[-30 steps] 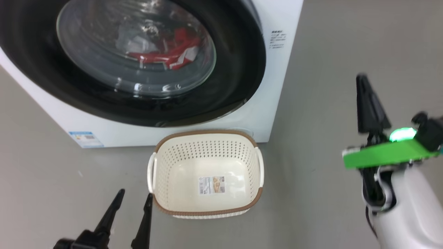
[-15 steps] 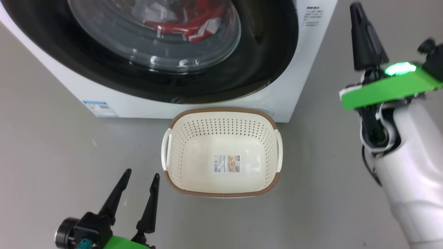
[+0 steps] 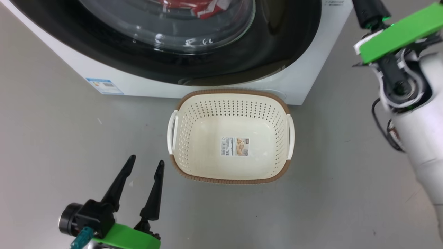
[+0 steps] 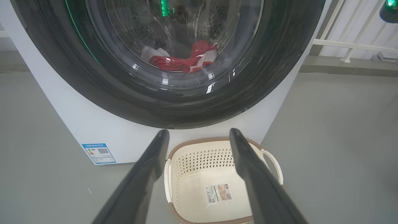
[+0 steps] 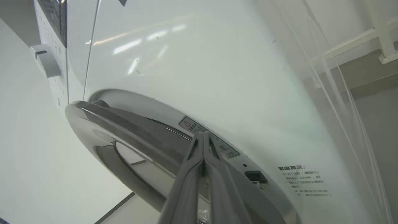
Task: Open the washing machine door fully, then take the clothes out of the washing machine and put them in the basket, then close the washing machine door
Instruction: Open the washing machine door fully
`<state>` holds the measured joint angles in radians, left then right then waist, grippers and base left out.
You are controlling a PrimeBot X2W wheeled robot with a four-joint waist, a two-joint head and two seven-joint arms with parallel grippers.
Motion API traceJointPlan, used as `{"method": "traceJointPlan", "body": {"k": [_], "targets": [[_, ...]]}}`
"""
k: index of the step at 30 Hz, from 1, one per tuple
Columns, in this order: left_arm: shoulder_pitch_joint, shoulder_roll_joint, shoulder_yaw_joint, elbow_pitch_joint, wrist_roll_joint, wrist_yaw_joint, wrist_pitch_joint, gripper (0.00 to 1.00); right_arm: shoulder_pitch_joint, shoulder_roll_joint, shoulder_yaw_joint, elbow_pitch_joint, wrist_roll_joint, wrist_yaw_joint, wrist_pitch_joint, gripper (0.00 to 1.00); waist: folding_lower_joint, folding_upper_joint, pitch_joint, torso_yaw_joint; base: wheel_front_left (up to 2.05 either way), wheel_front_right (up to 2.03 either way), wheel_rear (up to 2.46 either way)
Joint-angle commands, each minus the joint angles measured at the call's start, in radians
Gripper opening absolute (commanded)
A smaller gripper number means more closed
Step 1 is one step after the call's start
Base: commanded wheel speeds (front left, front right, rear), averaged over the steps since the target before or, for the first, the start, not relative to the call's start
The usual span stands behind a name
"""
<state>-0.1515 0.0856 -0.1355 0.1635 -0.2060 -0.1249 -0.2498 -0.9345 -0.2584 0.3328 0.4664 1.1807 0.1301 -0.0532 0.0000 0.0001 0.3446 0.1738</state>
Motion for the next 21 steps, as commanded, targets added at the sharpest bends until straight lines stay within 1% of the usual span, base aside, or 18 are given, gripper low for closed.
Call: {"method": "traceJointPlan", "body": {"k": [1, 4, 5, 10, 16, 21], "targets": [[-0.024, 0.024, 0.027, -0.023, -0.010, -0.006, -0.012, 1.00, -0.034, -0.005, 0.009, -0.017, 0.046, 0.001, 0.034, 0.00, 0.0000, -0.0001, 0.016, 0.010, 0.00, 0.00, 0.00], [-0.035, 0.025, 0.023, -0.022, -0.015, -0.006, -0.012, 1.00, -0.072, -0.026, 0.009, -0.002, 0.127, 0.001, 0.110, 0.00, 0.0000, -0.0001, 0.031, 0.017, 0.00, 0.00, 0.00], [-0.035, 0.025, 0.023, -0.022, -0.015, -0.006, -0.012, 1.00, -0.072, -0.026, 0.009, -0.002, 0.127, 0.001, 0.110, 0.00, 0.0000, -0.0001, 0.031, 0.017, 0.00, 0.00, 0.00], [-0.047, 0.024, 0.019, -0.020, -0.023, -0.006, -0.012, 1.00, -0.122, -0.035, -0.004, 0.028, 0.268, 0.001, 0.252, 0.00, 0.0000, -0.0001, 0.048, 0.027, 0.00, 0.00, 0.00], [-0.049, 0.021, 0.014, -0.016, -0.028, -0.006, -0.012, 1.00, -0.165, -0.053, 0.011, 0.093, 0.333, 0.001, 0.391, 0.00, 0.0000, -0.0001, 0.055, 0.035, 0.00, 0.00, 0.00], [-0.049, 0.018, 0.012, -0.013, -0.030, -0.006, -0.012, 1.00, -0.191, -0.043, 0.004, 0.147, 0.388, 0.001, 0.471, 0.00, 0.0000, -0.0001, 0.056, 0.040, 0.00, 0.00, 0.00]]}}
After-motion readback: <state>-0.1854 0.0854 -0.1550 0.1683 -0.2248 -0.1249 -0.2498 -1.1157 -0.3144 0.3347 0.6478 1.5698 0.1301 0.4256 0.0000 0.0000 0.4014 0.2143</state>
